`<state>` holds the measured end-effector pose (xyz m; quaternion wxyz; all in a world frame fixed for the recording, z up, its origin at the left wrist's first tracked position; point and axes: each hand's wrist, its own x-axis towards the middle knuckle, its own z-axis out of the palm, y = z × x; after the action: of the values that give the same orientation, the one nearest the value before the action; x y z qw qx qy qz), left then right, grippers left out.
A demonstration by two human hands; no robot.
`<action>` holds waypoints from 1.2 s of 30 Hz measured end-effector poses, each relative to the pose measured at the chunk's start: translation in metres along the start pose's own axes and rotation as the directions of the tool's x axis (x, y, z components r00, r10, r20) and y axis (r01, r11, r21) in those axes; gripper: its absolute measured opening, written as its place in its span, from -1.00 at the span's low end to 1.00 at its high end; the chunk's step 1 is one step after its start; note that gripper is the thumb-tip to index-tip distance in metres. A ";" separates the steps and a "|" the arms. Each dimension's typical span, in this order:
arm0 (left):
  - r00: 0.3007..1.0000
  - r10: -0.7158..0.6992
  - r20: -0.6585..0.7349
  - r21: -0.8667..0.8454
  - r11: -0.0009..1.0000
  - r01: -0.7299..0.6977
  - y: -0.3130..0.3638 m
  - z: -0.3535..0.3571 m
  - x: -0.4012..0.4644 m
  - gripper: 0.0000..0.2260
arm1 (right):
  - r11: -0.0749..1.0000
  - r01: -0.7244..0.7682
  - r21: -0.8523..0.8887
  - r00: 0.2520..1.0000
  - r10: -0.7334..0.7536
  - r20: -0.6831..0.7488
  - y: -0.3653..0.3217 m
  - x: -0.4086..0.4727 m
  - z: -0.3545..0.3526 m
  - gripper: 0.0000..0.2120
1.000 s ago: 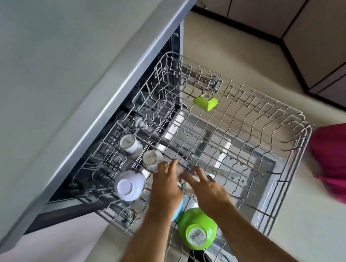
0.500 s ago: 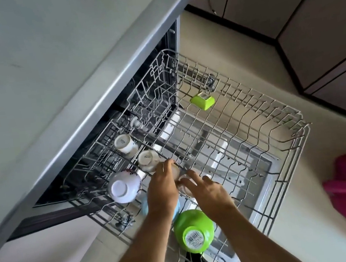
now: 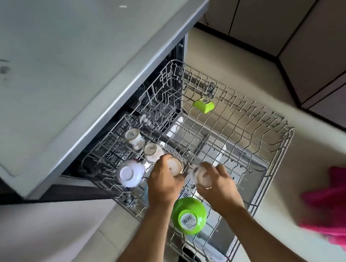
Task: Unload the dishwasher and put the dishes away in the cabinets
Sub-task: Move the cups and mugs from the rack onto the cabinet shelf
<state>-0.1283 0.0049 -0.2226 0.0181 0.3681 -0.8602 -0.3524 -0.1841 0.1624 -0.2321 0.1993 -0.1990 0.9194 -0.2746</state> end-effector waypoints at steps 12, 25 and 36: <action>0.969 -0.147 -0.200 -0.276 0.957 0.088 0.066 -0.095 -0.090 -0.45 | 0.905 -0.079 0.417 0.987 0.130 -0.095 -0.067 -0.057 -0.100 -0.56; 0.828 -0.214 -0.519 -0.538 0.834 -0.121 0.100 -0.193 -0.243 -0.53 | 0.881 0.208 0.424 0.978 -0.193 -0.079 -0.149 -0.162 -0.162 -0.50; 0.640 -0.251 -0.726 -0.526 0.802 -0.283 0.075 -0.338 -0.308 -0.52 | 0.746 0.482 0.460 0.849 -0.527 -0.035 -0.288 -0.210 -0.163 -0.49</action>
<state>0.1473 0.0393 0.1474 0.4993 0.4480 -0.6154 -0.4138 -0.0107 0.1103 0.1153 0.2028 -0.4011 0.7307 -0.5139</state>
